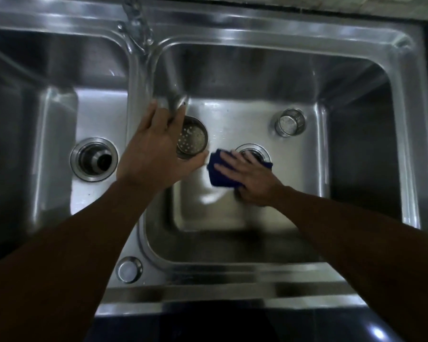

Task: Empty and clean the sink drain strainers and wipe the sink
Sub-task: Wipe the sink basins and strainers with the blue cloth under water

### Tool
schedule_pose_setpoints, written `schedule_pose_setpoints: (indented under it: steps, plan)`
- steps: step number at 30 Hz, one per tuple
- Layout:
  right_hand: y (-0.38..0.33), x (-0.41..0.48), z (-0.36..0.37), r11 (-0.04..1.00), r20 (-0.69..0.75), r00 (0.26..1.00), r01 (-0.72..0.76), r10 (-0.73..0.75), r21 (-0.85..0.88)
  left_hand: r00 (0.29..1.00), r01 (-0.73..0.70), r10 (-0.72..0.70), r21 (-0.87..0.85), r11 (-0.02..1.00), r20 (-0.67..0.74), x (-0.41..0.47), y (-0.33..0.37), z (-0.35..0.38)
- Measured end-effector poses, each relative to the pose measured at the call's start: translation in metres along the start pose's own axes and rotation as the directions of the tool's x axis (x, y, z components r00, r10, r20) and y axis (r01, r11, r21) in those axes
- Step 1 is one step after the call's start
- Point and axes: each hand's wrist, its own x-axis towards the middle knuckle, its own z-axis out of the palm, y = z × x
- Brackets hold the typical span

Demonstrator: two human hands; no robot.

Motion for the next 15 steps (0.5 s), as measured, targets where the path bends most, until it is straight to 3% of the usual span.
schedule_pose_setpoints:
  steps: [6,9,10,12,15]
  plan:
    - [-0.014,0.027,-0.011,0.907,-0.126,0.905,-0.382,0.406,0.178,1.000,0.005,-0.005,0.007,1.000,0.030,-0.001,0.001,-0.003]
    - [-0.031,0.035,-0.011,0.843,-0.121,0.875,-0.401,0.468,0.357,0.999,0.004,-0.004,0.011,1.000,0.039,0.000,0.002,-0.003]
    - [-0.037,0.035,-0.010,0.883,-0.137,0.913,-0.321,0.385,0.343,0.999,0.004,-0.004,0.009,1.000,0.036,0.000,0.002,-0.003]
    - [-0.047,0.027,-0.004,0.967,-0.091,0.994,-0.043,0.068,0.253,1.000,0.005,-0.005,0.011,1.000,0.023,0.000,0.002,-0.002]
    - [-0.056,-0.001,0.007,0.939,0.164,0.933,0.291,-0.321,0.182,1.000,0.004,-0.004,0.013,1.000,0.006,0.000,0.002,-0.001]
